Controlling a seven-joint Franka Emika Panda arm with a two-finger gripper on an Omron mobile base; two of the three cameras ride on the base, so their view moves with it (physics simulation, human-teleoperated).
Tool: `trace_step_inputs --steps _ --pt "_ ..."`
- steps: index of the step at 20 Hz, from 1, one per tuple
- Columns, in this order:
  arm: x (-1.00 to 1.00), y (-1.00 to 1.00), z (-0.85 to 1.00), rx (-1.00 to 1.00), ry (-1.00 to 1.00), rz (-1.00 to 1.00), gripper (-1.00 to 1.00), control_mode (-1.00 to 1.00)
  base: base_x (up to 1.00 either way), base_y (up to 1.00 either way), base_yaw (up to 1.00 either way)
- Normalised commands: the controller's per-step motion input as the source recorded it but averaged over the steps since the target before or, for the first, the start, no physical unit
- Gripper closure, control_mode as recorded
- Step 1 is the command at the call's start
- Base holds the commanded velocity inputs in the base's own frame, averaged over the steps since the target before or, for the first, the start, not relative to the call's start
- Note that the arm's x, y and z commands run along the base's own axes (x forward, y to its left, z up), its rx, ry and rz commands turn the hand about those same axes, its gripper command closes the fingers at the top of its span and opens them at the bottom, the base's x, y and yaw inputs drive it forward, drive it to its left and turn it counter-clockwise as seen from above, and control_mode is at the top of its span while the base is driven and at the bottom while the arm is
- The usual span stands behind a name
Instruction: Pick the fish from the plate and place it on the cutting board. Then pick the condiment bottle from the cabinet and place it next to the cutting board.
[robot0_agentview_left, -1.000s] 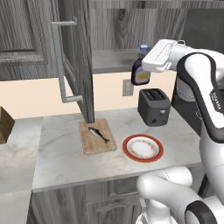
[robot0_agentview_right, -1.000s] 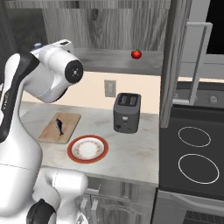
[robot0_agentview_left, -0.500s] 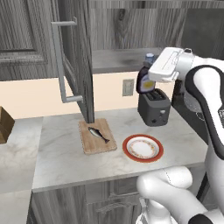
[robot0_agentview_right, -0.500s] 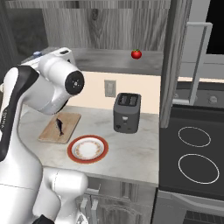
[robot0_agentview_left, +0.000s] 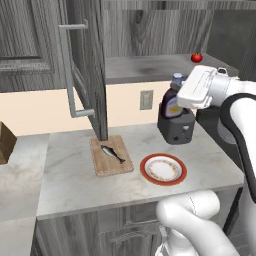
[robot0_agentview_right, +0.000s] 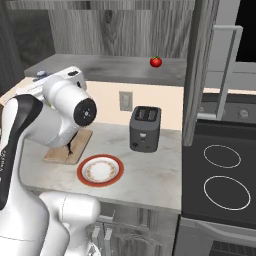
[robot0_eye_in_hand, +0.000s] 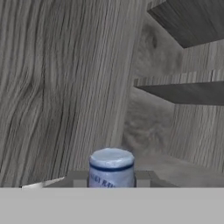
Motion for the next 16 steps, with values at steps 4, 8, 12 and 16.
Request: trace_step_inputs --steps 4,8,12,16 --pt "-0.24 -0.11 -0.22 0.0 0.0 0.0 1.0 -1.0 0.0 0.0 0.0" --pt "-0.17 -0.14 -0.25 0.0 0.0 0.0 1.0 -1.0 0.0 0.0 0.0" --pt "-0.13 -0.17 -0.23 0.0 0.0 0.0 1.0 -1.0 0.0 0.0 0.0" --pt "-0.12 -0.18 -0.11 0.0 0.01 0.0 1.0 -1.0 0.0 0.0 0.0"
